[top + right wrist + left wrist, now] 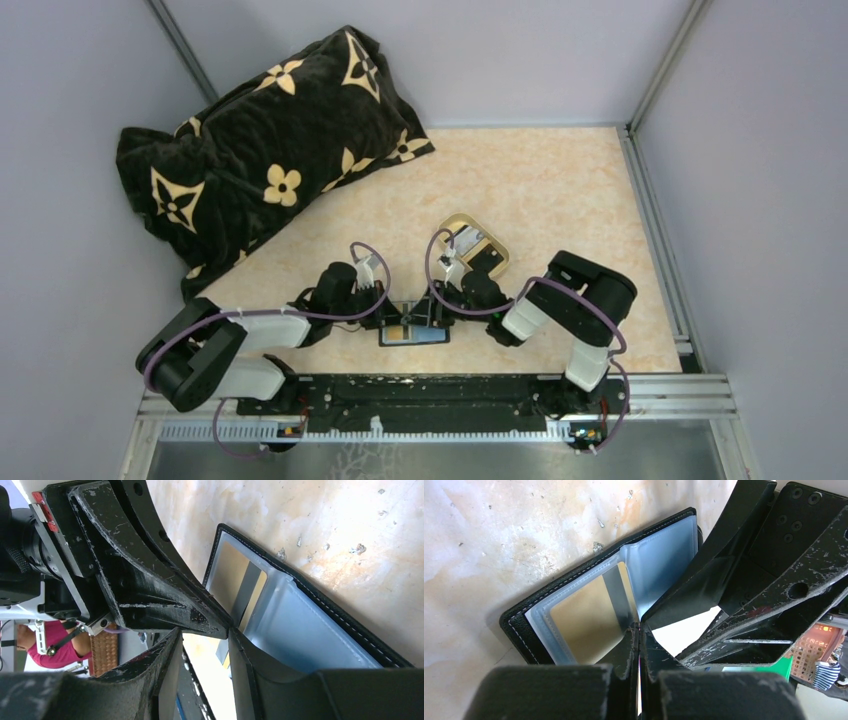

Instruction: Take the credit cards out of the card holder

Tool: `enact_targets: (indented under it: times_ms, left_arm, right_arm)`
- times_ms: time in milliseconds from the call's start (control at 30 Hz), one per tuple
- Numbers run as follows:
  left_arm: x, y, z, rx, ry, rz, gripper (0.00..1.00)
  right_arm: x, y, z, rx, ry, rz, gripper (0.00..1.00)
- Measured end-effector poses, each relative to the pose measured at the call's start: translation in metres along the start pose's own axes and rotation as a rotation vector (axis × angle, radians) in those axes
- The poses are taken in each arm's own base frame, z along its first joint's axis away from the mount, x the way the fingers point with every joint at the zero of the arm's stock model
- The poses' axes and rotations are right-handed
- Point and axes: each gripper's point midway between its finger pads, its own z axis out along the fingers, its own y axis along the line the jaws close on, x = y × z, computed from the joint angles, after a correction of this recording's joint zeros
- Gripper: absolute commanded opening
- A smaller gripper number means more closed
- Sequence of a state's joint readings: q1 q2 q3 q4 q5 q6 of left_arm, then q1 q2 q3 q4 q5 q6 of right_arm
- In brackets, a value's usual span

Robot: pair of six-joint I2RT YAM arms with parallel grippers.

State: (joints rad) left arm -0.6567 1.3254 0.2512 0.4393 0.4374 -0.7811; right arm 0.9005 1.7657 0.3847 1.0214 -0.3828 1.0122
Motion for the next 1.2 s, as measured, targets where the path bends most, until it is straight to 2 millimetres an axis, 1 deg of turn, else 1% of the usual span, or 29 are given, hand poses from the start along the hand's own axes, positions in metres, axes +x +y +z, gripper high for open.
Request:
enact_targets:
  times_ms: [33,67,167,300,367,400,433,500,533,800,967,1200]
  left_arm:
    - [0.000,0.000,0.000,0.000,0.000,0.000,0.00]
    - [0.000,0.000,0.000,0.000,0.000,0.000,0.03]
    - [-0.002,-0.001,-0.004,-0.009,-0.012,0.011,0.17]
    - [-0.013,-0.005,-0.016,-0.031,-0.076,0.053,0.34]
    - [-0.019,-0.007,-0.022,-0.042,-0.109,0.074,0.36]
    - [-0.021,-0.007,-0.025,-0.049,-0.122,0.081,0.34]
    - [-0.023,-0.007,-0.026,-0.054,-0.131,0.085,0.25]
    - [-0.024,-0.005,-0.028,-0.067,-0.138,0.086,0.03]
    - [-0.023,-0.003,-0.029,-0.078,-0.138,0.087,0.00]
    - [-0.008,0.023,-0.027,-0.177,-0.086,0.057,0.00]
    - [-0.010,0.025,-0.028,-0.189,-0.098,0.061,0.00]
    - [-0.012,0.030,-0.036,-0.228,-0.118,0.079,0.00]
  right_arm:
    - [0.000,0.000,0.000,-0.001,0.000,0.002,0.40]
    - [0.000,0.000,0.000,0.000,0.000,0.003,0.40]
    - [0.000,-0.001,0.000,0.006,0.000,0.002,0.39]
    - [-0.001,-0.003,-0.002,0.026,-0.004,-0.014,0.39]
    - [-0.001,-0.004,-0.003,0.034,-0.005,-0.021,0.39]
    - [-0.001,-0.005,-0.003,0.039,-0.004,-0.023,0.39]
    - [-0.001,-0.007,-0.003,0.045,-0.002,-0.022,0.39]
    - [0.000,-0.008,-0.003,0.052,0.001,-0.025,0.39]
    - [0.000,-0.009,-0.003,0.053,0.000,-0.025,0.39]
    - [0.000,-0.010,-0.001,0.051,-0.002,-0.025,0.39]
    - [0.000,-0.011,-0.001,0.050,-0.002,-0.025,0.39]
    - [0.000,-0.011,0.000,0.045,-0.006,-0.027,0.39]
